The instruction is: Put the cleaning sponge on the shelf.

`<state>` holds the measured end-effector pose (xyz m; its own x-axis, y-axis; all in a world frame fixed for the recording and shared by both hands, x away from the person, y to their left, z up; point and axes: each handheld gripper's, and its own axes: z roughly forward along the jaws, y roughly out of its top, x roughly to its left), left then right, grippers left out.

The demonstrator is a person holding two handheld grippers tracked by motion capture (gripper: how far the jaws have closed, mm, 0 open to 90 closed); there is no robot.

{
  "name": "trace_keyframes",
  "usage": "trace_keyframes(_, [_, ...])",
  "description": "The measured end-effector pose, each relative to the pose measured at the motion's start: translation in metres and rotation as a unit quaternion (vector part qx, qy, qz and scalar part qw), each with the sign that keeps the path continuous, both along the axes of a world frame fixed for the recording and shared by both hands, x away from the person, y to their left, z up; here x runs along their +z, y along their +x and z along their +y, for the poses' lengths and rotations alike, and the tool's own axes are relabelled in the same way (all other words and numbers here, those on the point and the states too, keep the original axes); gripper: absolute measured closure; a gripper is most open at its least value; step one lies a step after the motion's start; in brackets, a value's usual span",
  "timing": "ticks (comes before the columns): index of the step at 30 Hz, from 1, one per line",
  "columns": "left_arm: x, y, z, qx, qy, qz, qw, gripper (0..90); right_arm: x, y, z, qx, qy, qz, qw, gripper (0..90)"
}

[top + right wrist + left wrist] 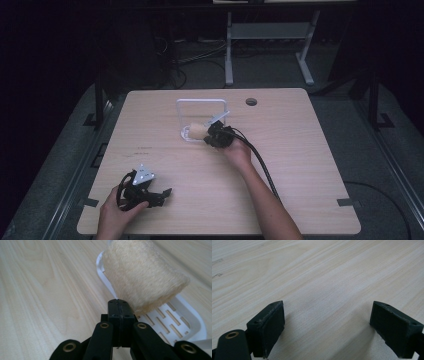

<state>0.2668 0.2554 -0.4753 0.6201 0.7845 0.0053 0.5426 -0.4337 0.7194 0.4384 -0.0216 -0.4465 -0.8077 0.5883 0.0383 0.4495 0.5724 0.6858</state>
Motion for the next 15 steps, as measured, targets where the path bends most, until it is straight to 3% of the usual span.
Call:
trace_keyframes(9, [0.0, 0.0, 0.0, 0.0, 0.0, 0.0, 1.0, 11.8, -0.0006, 0.0059, -0.0065, -0.021, -0.002, -0.007, 0.9998, 89.2])
trace_keyframes(15, [0.0, 0.0, 0.0, 0.0, 0.0, 0.0, 1.0, 11.8, -0.0007, 0.0022, -0.0071, -0.016, 0.005, -0.003, 0.9999, 89.2])
